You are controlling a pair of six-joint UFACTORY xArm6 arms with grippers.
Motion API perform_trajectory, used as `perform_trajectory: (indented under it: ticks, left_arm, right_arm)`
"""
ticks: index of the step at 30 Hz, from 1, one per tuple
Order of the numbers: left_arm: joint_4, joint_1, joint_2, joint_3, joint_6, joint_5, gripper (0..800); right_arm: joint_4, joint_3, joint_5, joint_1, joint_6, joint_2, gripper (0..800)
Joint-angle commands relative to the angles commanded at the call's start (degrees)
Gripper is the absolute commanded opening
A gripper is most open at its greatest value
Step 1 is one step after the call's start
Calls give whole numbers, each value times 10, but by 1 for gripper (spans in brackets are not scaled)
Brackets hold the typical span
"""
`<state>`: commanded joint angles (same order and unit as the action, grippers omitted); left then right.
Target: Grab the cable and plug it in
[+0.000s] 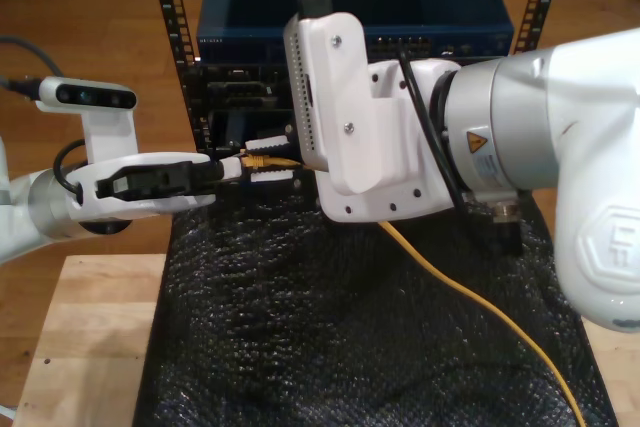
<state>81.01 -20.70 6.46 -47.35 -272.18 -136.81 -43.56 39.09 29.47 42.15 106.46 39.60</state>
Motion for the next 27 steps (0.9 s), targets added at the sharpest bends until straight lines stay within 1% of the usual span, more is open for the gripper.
perform_trajectory:
  ticks: [4, 15, 20, 24, 27]
  left_arm:
    - [0, 0, 0, 0, 0, 0, 30]
    - [0, 0, 0, 0, 0, 0, 30]
    - [-1, 0, 0, 0, 0, -1, 33]
    - [0, 0, 0, 0, -7, -10, 78]
    - [0, 0, 0, 0, -23, -25, 183]
  right_arm:
    - [-8, 0, 0, -1, 0, 0, 133]
    - [-8, 0, 0, 0, 0, 0, 124]
    - [-8, -1, 0, -1, 0, 1, 72]
    - [-8, -1, 0, -1, 0, 1, 44]
    - [-8, -2, 0, -1, 0, 1, 27]
